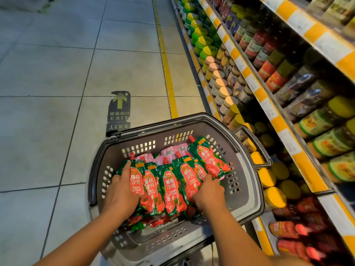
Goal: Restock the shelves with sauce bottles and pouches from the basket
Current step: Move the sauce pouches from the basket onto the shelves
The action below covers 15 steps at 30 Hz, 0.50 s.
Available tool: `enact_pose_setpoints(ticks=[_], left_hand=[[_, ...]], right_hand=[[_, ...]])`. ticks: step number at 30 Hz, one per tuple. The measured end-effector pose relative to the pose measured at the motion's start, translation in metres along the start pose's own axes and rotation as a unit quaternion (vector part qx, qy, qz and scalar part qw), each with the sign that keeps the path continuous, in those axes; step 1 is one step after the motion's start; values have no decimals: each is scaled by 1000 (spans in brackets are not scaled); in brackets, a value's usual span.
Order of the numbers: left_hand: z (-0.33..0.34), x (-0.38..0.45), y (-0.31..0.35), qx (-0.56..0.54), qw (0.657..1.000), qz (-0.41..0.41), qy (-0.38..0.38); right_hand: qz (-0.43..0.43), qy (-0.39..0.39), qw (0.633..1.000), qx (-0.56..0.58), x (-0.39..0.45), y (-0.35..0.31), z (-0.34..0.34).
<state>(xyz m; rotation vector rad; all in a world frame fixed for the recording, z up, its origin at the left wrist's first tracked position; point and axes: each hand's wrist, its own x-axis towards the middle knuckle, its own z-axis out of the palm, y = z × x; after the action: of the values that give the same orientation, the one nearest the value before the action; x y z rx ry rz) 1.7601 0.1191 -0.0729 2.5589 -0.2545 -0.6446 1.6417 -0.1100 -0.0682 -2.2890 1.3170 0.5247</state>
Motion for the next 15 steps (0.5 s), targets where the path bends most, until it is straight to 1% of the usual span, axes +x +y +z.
enact_pose_setpoints(ticks=[3, 6, 9, 15], left_hand=[[0, 2, 8, -32, 999, 1, 5], [0, 6, 12, -98, 995, -20, -11], [-1, 8, 10, -169, 983, -62, -36], [-3, 11, 6, -278, 954, -103, -46]], right_hand=[[26, -35, 999, 29, 0, 0, 2], [41, -71, 994, 76, -1, -3, 3], [35, -98, 991, 90, -2, -4, 2], [13, -129, 974, 186, -9, -5, -5]])
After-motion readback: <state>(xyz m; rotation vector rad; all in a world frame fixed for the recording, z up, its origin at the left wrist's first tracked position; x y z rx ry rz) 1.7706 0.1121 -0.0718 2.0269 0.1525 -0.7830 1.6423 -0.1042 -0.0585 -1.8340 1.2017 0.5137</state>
